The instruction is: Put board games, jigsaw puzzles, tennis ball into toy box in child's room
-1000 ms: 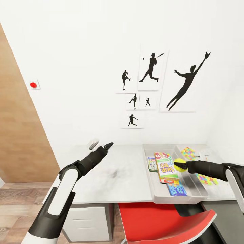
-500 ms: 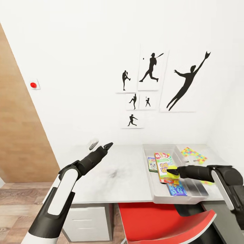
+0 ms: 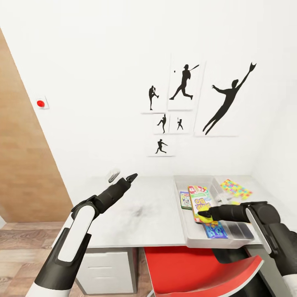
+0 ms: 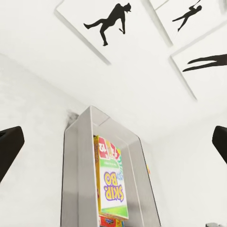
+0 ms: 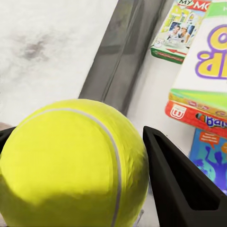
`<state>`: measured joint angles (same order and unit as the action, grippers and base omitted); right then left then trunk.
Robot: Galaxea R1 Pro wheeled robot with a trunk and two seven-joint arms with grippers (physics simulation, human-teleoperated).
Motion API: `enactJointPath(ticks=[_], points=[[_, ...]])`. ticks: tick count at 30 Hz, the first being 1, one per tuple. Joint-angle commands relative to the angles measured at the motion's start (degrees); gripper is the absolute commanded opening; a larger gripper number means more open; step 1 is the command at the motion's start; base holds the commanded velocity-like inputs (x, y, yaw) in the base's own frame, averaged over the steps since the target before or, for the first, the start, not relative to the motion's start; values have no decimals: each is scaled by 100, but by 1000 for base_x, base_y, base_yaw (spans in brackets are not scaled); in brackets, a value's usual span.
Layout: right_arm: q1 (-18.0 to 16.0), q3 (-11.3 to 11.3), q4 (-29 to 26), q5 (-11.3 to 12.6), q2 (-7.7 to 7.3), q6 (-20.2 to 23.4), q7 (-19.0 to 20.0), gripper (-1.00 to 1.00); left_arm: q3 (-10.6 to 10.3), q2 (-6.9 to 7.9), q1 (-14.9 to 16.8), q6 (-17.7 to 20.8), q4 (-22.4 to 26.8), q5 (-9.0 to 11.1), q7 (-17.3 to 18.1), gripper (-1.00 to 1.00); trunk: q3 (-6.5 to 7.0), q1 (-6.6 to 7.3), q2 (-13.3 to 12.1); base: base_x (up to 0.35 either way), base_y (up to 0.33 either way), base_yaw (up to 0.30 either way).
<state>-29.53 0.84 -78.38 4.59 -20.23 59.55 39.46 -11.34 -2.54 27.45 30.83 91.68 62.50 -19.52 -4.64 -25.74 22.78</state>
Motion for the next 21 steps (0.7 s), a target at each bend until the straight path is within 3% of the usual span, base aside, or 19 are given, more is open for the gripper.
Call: enactJointPath(ticks=[1, 7, 21], points=[[-11, 17, 38, 43, 14, 45, -62, -100, 0, -1, 6, 11, 8, 61, -55, 100, -14, -4, 14, 0, 0, 0], [-62, 53, 251, -26, 197, 45, -315, -100, 0, -1, 6, 11, 8, 61, -54, 100, -14, -4, 14, 0, 0, 0], [-117, 439, 562, -45, 328, 45, -398, -100, 0, -1, 6, 11, 8, 68, -52, 100, -14, -4, 14, 0, 0, 0]])
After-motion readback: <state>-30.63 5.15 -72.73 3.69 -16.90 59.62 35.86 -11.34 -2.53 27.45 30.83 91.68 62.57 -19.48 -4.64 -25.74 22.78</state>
